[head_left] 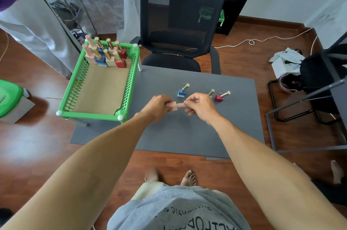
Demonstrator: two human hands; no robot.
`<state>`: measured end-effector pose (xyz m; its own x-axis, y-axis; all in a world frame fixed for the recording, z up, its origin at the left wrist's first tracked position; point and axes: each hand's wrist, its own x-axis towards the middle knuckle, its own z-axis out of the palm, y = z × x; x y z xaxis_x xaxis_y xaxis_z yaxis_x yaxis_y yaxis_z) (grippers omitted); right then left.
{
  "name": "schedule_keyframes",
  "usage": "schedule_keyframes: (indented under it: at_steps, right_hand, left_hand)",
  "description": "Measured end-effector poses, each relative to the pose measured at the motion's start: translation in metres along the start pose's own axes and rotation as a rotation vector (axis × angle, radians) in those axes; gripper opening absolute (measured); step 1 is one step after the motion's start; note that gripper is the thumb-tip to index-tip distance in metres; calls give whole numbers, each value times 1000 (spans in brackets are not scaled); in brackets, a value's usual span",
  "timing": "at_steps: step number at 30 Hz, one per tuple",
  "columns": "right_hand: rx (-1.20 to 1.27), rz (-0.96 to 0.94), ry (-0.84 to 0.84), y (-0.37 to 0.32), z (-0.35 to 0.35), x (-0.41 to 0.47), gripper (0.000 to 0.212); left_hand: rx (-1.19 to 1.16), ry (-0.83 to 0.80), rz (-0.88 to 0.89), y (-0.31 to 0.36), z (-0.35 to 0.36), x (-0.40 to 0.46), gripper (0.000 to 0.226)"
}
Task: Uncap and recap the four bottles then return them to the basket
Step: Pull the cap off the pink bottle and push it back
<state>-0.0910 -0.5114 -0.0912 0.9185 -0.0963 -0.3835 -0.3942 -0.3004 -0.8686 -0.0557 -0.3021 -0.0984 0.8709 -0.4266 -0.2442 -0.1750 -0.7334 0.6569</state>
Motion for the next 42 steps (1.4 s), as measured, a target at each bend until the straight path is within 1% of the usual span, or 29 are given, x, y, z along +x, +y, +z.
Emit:
schedule_keyframes:
  at_steps: [2,5,9,14,15,16,17,19,22,26,28,32,34,35,38,42]
  right_hand:
    - [42,12,1,1,1,-1,9]
    - [59,43,1,3,3,-1,19]
    - [54,69,-20,3,5,-3,11]
    - [-58,146,-22,0,4,-4,44]
    - [-69,157,-20,0,4,-4,48]
    - [-66,162,-22,-1,5,-4,47]
    - [-48,155,-26,-1,6,-5,42]
    - [-24,103,-41,1,8,-5,28]
    - [-82,24,-61,5,8,-4,26]
    - [-82,26,-54,7,10,-1,6]
    - [-75,54,-51,7,10,0,12]
    - [-113,107,-67,7,8,1,42]
    - [-96,126,-77,7,6,-1,51]
    - [-84,127,-77,8,6,-2,51]
    - [-74,59,-62,10,4,-4,30]
    - [-102,-25,-74,10,2,-1,22]
  left_hand:
    - [-2,14,1,0,0,-1,5]
    - [-9,34,-10,-1,1,-3,5]
    - [-9,48,-14,-1,2,-4,2]
    - [-12,55,-6,2,1,-4,3]
    - [-9,54,-2,2,1,-4,3]
    - [-3,53,3,2,1,-4,3]
    - [0,52,6,1,1,-5,4]
    - [-4,53,1,0,1,-5,4]
    - [-4,55,-7,0,0,-5,5]
    - [-7,56,-15,1,-2,-4,6]
    - [-16,57,-18,1,-2,-3,7]
    - [-12,50,-23,3,-2,-3,7]
    - [-7,49,-20,3,-1,-3,6]
    - [-7,50,-19,3,0,-3,5]
    - [-5,51,-15,0,1,-4,2]
    - [5,53,-13,-1,1,-4,2]
